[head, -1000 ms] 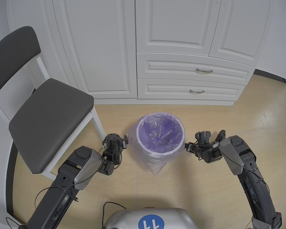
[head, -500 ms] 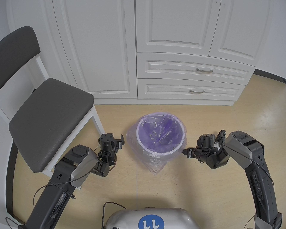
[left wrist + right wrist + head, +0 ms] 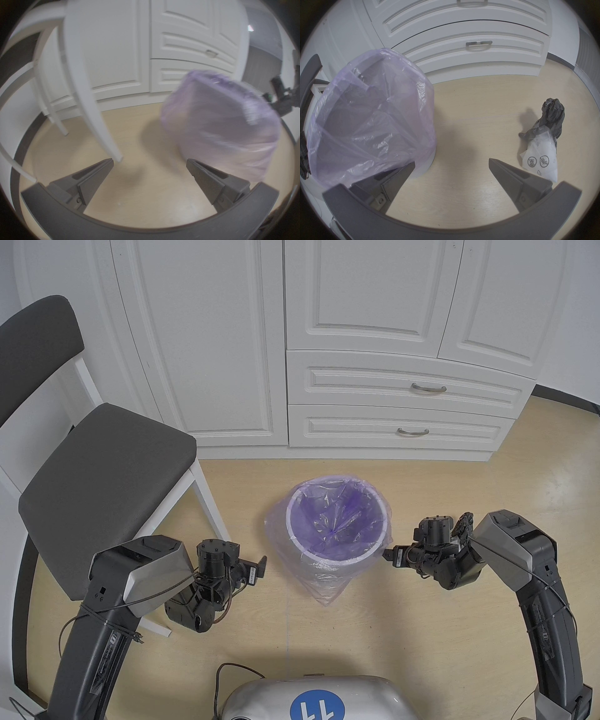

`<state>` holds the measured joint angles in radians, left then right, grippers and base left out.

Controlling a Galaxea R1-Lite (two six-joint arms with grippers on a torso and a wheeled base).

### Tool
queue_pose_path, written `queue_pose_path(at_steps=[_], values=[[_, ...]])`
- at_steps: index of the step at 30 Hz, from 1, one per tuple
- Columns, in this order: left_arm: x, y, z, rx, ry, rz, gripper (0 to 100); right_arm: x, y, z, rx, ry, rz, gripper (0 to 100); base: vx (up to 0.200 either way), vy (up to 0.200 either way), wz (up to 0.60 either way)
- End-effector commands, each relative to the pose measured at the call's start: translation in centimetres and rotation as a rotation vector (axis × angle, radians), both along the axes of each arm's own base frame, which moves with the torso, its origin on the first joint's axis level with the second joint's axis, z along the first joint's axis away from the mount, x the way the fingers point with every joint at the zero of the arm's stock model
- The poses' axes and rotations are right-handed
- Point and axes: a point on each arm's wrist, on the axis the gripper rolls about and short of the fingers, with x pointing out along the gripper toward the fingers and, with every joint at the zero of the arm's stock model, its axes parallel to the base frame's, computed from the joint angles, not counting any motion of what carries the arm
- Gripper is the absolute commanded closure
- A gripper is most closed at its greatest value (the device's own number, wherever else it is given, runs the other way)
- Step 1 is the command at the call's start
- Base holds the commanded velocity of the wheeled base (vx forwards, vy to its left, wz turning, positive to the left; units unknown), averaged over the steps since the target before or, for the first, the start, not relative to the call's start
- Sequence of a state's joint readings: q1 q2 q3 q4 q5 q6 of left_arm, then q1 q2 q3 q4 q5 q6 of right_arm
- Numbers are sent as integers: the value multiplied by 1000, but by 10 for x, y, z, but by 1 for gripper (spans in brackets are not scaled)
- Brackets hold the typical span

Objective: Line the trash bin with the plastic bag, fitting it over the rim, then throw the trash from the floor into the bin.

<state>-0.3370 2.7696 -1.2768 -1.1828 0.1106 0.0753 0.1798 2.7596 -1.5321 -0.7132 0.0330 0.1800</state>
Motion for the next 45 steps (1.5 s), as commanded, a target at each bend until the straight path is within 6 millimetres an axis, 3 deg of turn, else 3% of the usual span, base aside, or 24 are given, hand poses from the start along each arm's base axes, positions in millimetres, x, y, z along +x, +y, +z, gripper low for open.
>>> queue_pose_path(at_steps=[1,5,13,18,22,24,28,32,35,40,45], values=[[-23,-13,46,-39,-47,-121,0,15,-13,-3,6,-29,-31,0,0,0,0],[-25,-14,43,-37,-40,-130,0,28,-24,3,14,-62,-59,0,0,0,0],[-30,-21,41,-38,-44,-149,0,41,-24,20,145,-4,-135,0,0,0,0],[-33,-26,38,-38,-39,-162,0,49,-25,15,153,-10,-141,0,0,0,0],[-31,-26,36,-38,-41,-159,0,48,-36,22,148,14,-161,0,0,0,0],[-31,-26,34,-37,-38,-159,0,43,-42,36,151,84,-152,0,0,0,0],[-31,-26,33,-37,-38,-159,0,26,-46,59,320,196,-23,0,0,0,0],[-31,-26,33,-37,-38,-159,0,27,-49,72,411,168,-1,0,0,0,0],[-31,-26,33,-36,-38,-158,0,31,-50,71,436,127,-7,0,0,0,0],[-31,-27,33,-37,-40,-159,0,45,-27,47,474,48,-78,0,0,0,0],[-30,-27,32,-36,-40,-157,0,50,-10,36,450,23,-100,0,0,0,0]])
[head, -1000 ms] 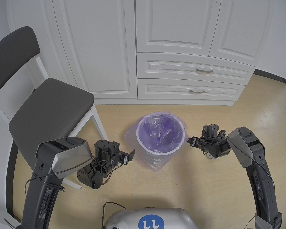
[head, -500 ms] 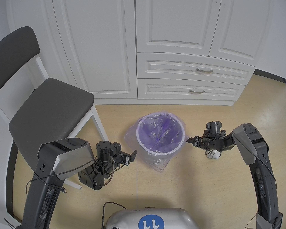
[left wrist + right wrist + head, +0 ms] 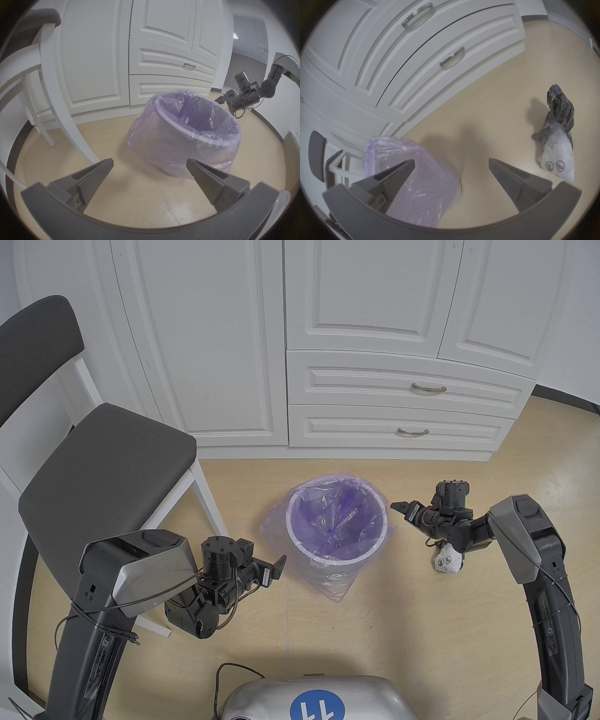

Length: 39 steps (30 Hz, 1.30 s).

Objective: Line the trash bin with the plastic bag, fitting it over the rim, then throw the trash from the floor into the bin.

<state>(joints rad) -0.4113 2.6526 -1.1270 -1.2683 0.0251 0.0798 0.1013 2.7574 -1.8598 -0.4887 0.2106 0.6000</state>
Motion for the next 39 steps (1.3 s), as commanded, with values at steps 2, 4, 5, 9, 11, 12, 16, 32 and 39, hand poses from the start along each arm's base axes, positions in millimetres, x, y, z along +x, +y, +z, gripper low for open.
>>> queue_pose_path(at_steps=[2,4,5,9,11,12,16,32,39], values=[[0,-1,-2,1,2,1,0,4,22,-27,-7,14,10,0,0,0,0],[1,-1,-2,0,-1,1,0,7,23,-30,-7,7,12,0,0,0,0],[1,-1,-2,0,-1,3,0,9,23,-33,-8,4,14,0,0,0,0],[0,-3,-2,1,-2,-1,0,5,23,-60,-44,97,33,0,0,0,0],[0,-3,-2,0,-4,-1,0,3,22,-63,-72,112,59,0,0,0,0],[0,-3,-2,-4,-13,-1,0,2,22,-69,-108,115,101,0,0,0,0],[0,-3,-3,-4,-13,-1,0,-1,23,-88,-169,126,140,0,0,0,0],[0,-3,-7,-6,-20,1,0,-7,19,-104,-250,190,155,0,0,0,0],[-1,-2,-13,1,-6,1,0,-4,17,-92,-290,162,104,0,0,0,0]])
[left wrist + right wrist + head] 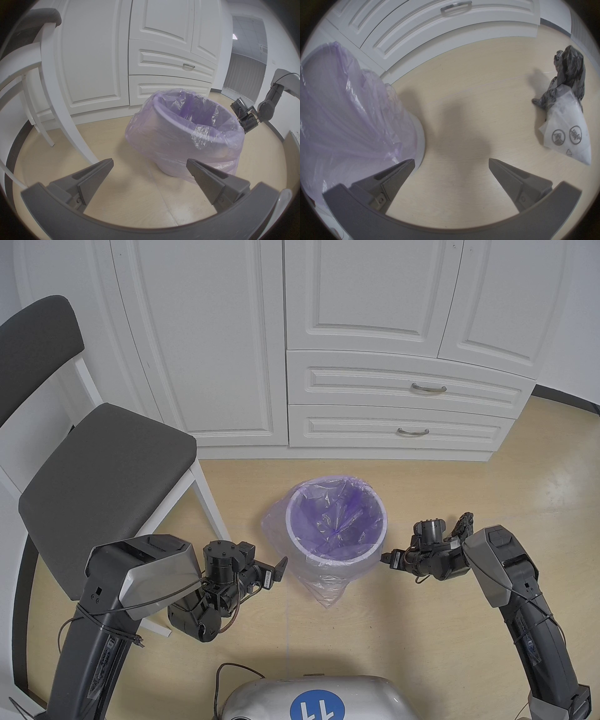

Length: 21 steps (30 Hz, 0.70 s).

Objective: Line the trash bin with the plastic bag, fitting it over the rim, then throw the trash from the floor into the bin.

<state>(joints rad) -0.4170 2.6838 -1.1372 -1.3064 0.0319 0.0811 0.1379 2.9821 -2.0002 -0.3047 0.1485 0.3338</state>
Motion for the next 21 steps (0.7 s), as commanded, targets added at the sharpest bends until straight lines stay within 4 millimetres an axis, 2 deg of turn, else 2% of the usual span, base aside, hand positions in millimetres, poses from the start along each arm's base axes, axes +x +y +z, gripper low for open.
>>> queue_pose_path(at_steps=[1,6,10,18,20,21], values=[[-1,1,-6,6,13,0,0,4,-1,17,-4,-41,-13,0,0,0,0],[0,0,-7,3,9,0,0,5,-1,18,3,-87,-13,0,0,0,0],[10,-4,-14,-8,-10,13,0,5,0,17,7,-105,-13,0,0,0,0],[45,-10,-12,-89,-41,188,0,6,2,17,10,-112,-9,0,0,0,0],[47,-11,-12,-92,-41,196,0,6,2,17,10,-112,-9,0,0,0,0],[56,-13,-13,-111,-54,232,0,7,3,17,9,-116,-7,0,0,0,0]])
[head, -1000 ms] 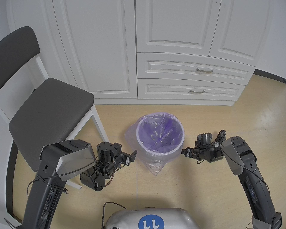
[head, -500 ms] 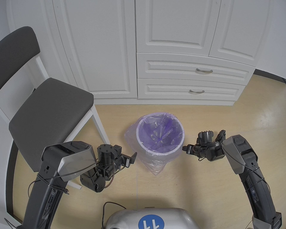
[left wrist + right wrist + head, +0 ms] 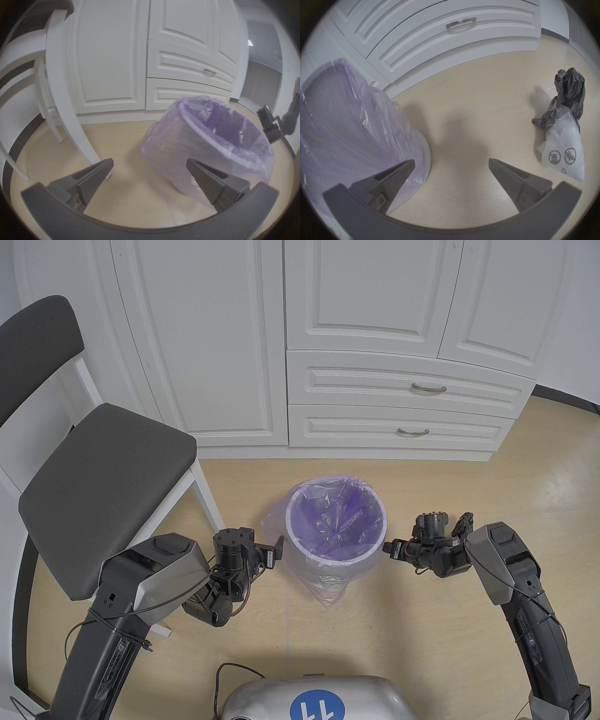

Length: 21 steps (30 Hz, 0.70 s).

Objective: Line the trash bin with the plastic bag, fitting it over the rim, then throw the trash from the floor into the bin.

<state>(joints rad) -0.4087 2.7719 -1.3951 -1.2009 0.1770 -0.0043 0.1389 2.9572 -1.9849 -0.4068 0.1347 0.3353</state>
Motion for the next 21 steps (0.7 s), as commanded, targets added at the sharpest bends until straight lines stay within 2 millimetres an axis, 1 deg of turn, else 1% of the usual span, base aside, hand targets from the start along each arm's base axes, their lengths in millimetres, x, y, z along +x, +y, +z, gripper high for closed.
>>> queue_pose_path(at_steps=[1,4,6,8,9,11,12,14,16,17,21], values=[[20,-5,-11,-39,-15,73,0,1,2,-2,-1,-4,0,0,0,0,0],[25,-4,-18,-41,-13,89,0,-1,3,-10,-5,17,2,0,0,0,0],[26,-5,-18,-52,8,92,0,-2,3,-14,-8,29,0,0,0,0,0],[27,-4,-20,-47,26,94,0,-2,3,-14,-8,29,0,0,0,0,0],[37,-2,-17,-41,36,103,0,-2,3,-14,-8,29,0,0,0,0,0],[47,-4,-22,-27,66,106,0,-2,3,-15,-8,31,0,0,0,0,0],[47,-4,-21,-26,69,106,0,-2,3,-15,-8,31,0,0,0,0,0],[61,-9,-22,-15,94,105,0,-2,3,-15,-5,30,-3,0,0,0,0],[62,-9,-24,-12,100,105,0,-2,3,-15,-5,30,-3,0,0,0,0],[61,-6,-52,44,200,102,0,-2,3,-15,-2,31,-5,0,0,0,0],[60,-3,-53,72,291,43,0,-2,2,-15,-4,31,-6,0,0,0,0]])
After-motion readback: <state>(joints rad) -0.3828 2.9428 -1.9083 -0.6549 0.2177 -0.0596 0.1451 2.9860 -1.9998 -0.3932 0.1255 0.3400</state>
